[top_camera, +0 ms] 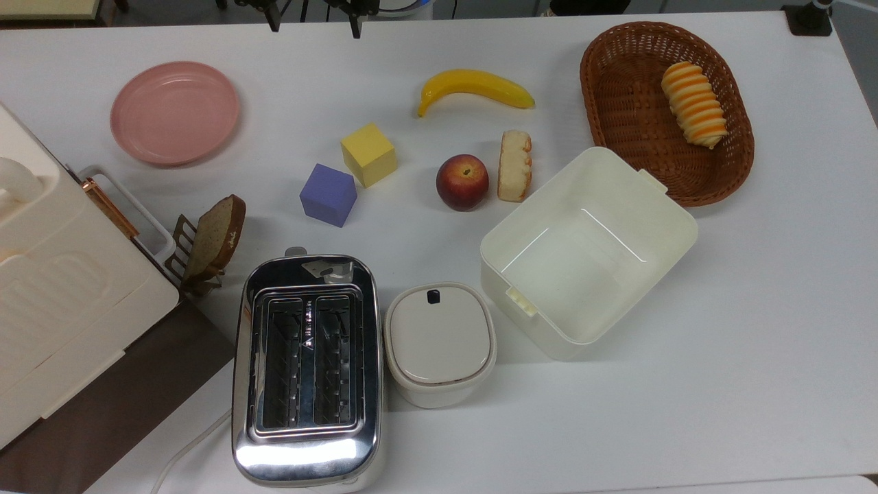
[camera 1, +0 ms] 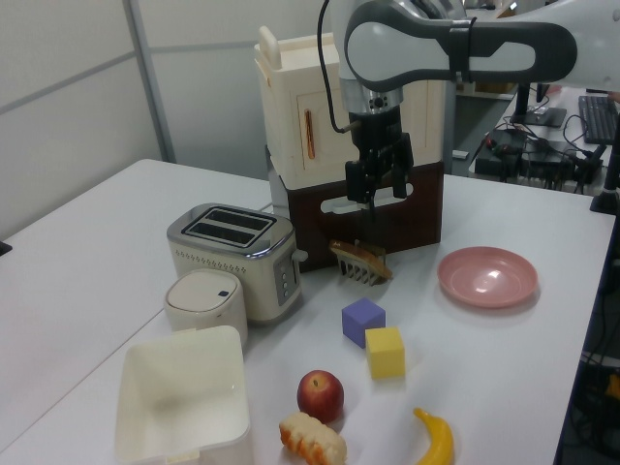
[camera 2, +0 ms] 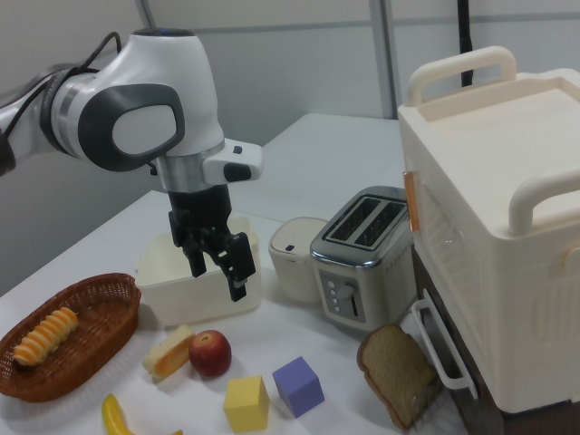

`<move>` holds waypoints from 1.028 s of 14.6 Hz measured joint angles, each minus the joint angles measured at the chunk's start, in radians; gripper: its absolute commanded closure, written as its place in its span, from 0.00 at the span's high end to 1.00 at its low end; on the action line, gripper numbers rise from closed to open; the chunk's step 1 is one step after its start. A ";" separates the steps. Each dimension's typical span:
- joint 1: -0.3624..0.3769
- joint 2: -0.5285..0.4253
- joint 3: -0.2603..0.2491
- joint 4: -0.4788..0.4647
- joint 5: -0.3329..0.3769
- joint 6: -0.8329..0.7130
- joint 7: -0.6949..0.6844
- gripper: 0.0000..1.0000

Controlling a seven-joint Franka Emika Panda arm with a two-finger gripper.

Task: Put the bread in the basket
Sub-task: 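Move the gripper over the small bread piece beside the apple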

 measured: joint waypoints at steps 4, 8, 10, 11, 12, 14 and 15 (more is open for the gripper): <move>0.004 -0.001 0.003 -0.004 0.000 -0.045 -0.028 1.00; 0.044 0.004 0.012 -0.041 -0.001 -0.055 -0.043 1.00; 0.058 0.010 0.014 -0.048 -0.003 -0.055 -0.043 1.00; 0.061 0.011 0.014 -0.054 -0.004 -0.055 -0.043 1.00; 0.068 0.012 0.015 -0.069 -0.007 -0.055 -0.045 1.00; 0.097 0.015 0.016 -0.099 -0.013 -0.055 -0.051 1.00; 0.122 0.020 0.016 -0.115 -0.014 -0.054 -0.051 1.00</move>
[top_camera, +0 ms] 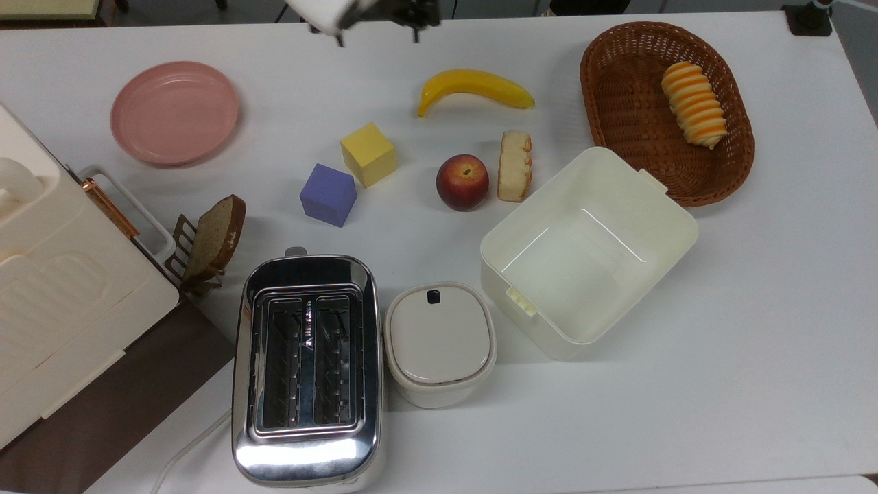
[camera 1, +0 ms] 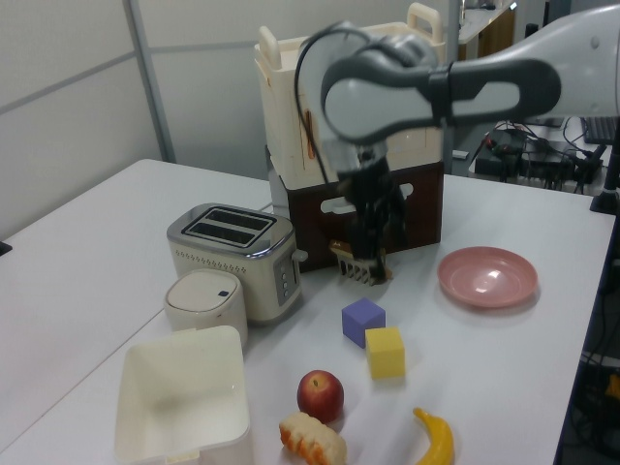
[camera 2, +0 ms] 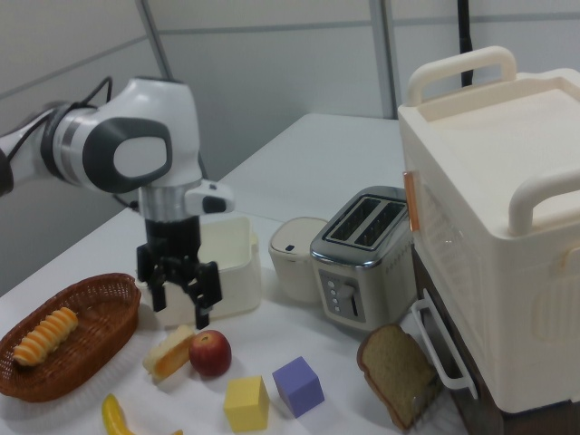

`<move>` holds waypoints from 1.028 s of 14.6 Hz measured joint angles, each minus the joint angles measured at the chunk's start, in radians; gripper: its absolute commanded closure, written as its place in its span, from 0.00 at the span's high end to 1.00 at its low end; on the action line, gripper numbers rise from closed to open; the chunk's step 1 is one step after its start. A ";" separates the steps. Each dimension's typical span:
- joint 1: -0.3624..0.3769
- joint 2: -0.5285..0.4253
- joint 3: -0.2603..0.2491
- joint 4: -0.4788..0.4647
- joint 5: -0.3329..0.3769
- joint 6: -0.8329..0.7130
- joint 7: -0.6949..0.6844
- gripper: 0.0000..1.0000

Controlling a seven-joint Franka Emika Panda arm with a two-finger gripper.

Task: Put the bread in the basket
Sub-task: 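Move the gripper over the small bread piece beside the apple, then lower the gripper and close it on the small bread piece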

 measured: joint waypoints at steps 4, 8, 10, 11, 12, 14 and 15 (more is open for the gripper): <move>0.138 0.039 0.002 -0.028 0.001 0.103 0.216 1.00; 0.248 0.091 0.003 -0.079 0.001 0.302 0.443 1.00; 0.299 0.141 0.004 -0.107 0.001 0.384 0.495 1.00; 0.317 0.166 0.004 -0.113 0.001 0.409 0.509 1.00; 0.328 0.188 0.004 -0.115 0.001 0.425 0.517 1.00; 0.340 0.224 0.004 -0.116 0.001 0.438 0.529 0.96; 0.342 0.237 0.004 -0.117 0.001 0.440 0.531 0.90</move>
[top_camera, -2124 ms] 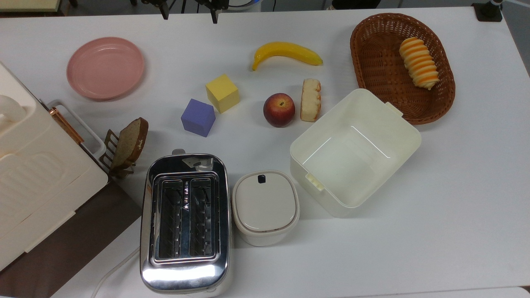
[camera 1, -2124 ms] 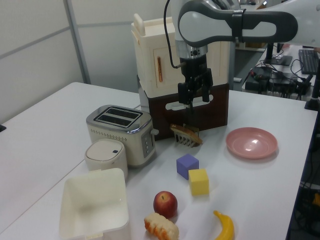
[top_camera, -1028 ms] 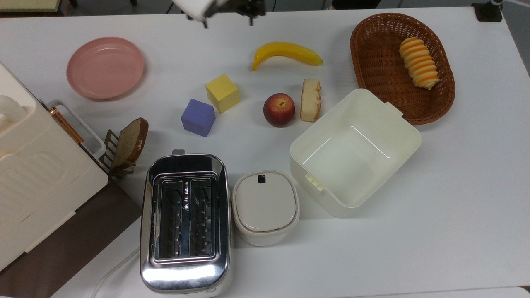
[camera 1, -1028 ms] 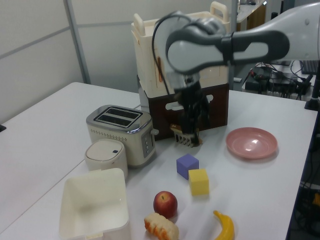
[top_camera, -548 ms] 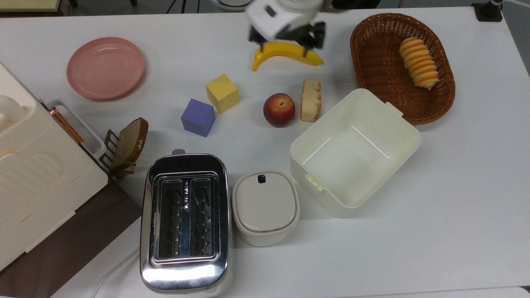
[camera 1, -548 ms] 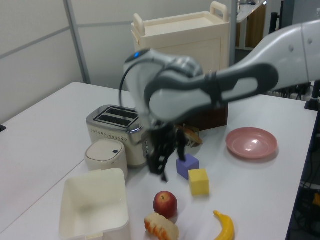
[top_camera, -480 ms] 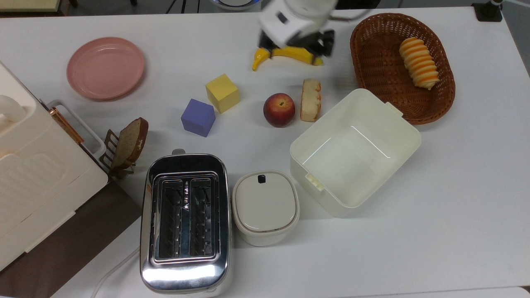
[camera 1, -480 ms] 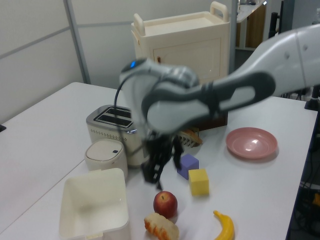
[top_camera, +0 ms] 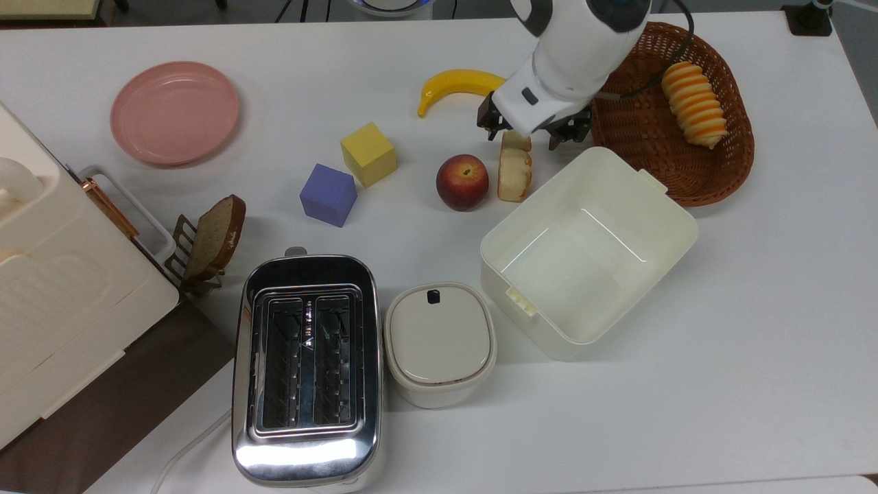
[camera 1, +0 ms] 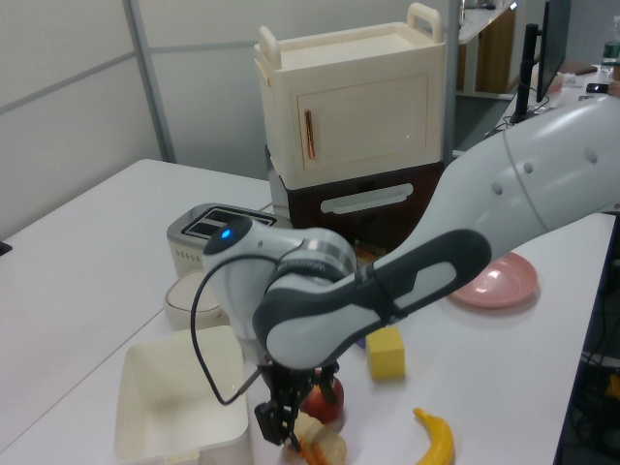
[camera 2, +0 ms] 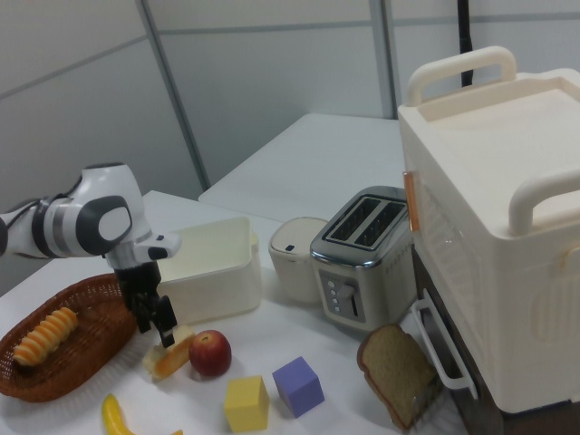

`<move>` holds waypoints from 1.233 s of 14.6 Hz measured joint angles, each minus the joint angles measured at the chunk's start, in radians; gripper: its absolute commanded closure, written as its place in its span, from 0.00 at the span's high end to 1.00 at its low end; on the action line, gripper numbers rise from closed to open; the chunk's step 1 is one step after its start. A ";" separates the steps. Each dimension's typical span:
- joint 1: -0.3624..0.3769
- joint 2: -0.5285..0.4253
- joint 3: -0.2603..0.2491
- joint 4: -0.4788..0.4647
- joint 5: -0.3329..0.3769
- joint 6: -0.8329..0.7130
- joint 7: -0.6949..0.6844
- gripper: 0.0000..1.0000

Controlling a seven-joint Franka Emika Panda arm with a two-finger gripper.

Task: Put the bread in the basket
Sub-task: 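Lower the gripper and close it on the small bread piece, then lift the bread piece and carry it over the wicker basket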

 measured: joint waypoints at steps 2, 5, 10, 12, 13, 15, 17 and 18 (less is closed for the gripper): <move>0.002 0.023 0.000 -0.004 0.000 0.001 0.001 0.83; 0.013 0.033 0.000 -0.024 -0.005 0.005 0.001 0.20; 0.032 0.021 -0.003 -0.043 -0.025 0.009 -0.034 0.00; 0.021 -0.032 -0.012 -0.038 -0.025 -0.044 -0.082 0.00; 0.014 -0.081 -0.015 -0.037 -0.025 -0.085 -0.105 0.00; 0.015 -0.142 -0.015 -0.029 -0.025 -0.144 -0.121 0.00; 0.025 -0.176 -0.007 -0.004 -0.003 -0.179 -0.122 0.00; 0.037 -0.182 -0.005 0.014 0.027 -0.182 -0.122 0.00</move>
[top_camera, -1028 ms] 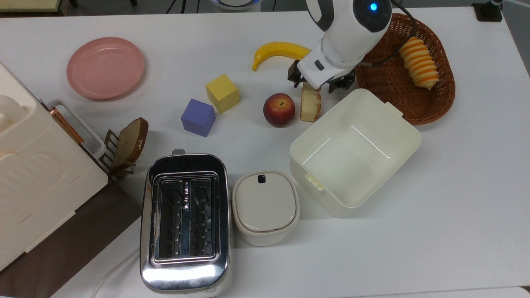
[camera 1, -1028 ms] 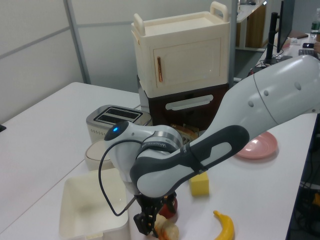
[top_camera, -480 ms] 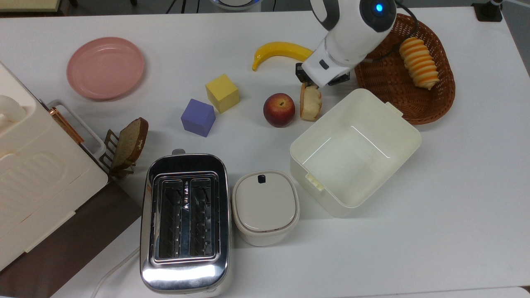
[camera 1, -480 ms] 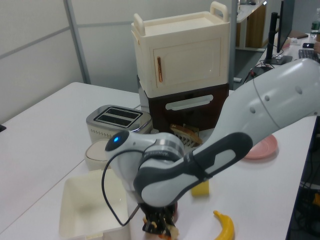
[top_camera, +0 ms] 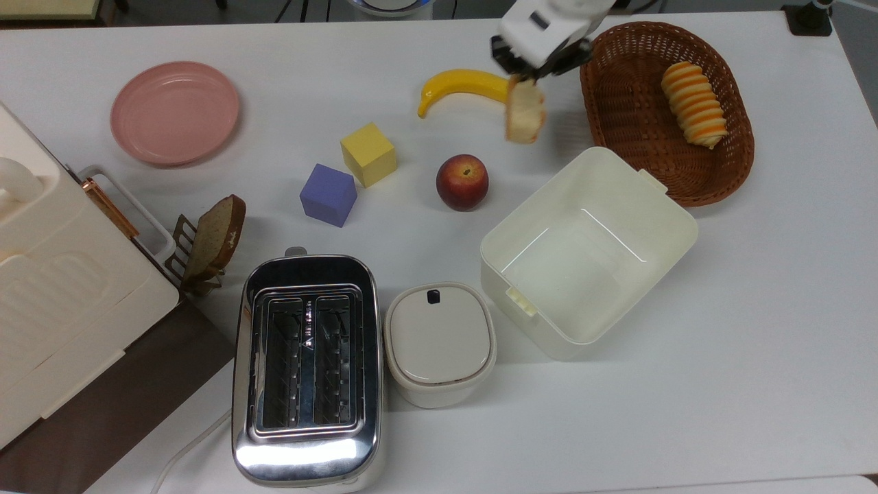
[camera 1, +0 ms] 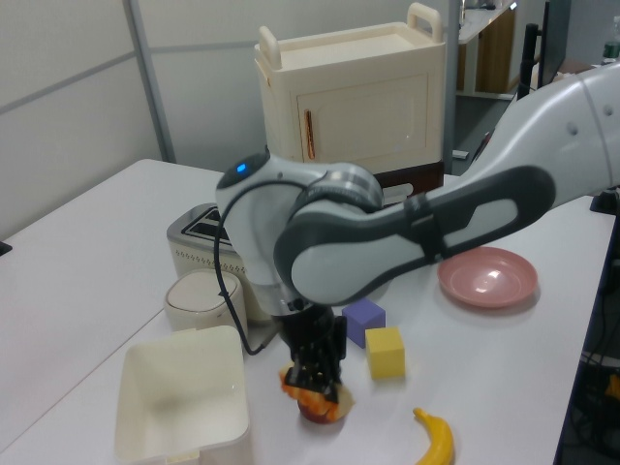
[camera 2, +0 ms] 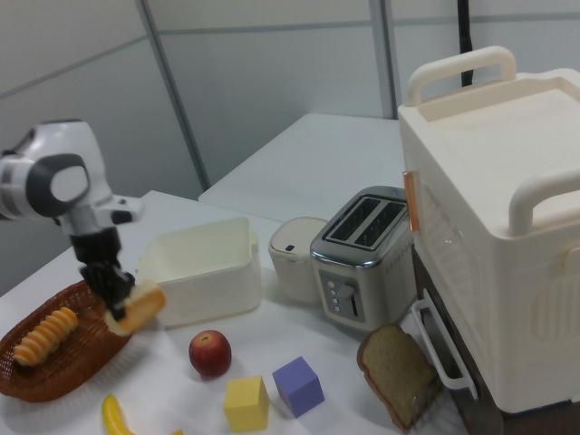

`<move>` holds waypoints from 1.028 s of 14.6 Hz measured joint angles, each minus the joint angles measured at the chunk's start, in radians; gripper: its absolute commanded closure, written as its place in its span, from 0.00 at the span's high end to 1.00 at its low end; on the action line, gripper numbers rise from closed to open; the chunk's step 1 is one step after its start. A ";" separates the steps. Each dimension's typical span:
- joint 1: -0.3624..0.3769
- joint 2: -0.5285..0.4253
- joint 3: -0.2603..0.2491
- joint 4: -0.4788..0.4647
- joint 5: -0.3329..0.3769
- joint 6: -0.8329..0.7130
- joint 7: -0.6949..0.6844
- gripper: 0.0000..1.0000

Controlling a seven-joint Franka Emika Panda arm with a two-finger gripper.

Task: Put the bread in the basket
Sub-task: 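Lift the bread piece and carry it over the wicker basket, then open the gripper to drop the bread into the basket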

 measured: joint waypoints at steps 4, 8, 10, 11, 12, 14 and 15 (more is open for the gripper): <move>0.096 0.002 0.004 0.085 0.075 -0.006 0.086 0.17; 0.246 0.051 0.007 0.102 0.075 0.010 0.257 1.00; 0.262 0.090 0.007 0.103 0.074 0.036 0.305 1.00; 0.263 0.109 0.006 0.104 0.071 0.047 0.316 1.00; 0.263 0.114 0.004 0.107 0.068 0.048 0.317 1.00; 0.259 0.112 0.002 0.115 0.049 0.048 0.317 1.00; 0.255 0.109 0.001 0.121 0.036 0.041 0.317 1.00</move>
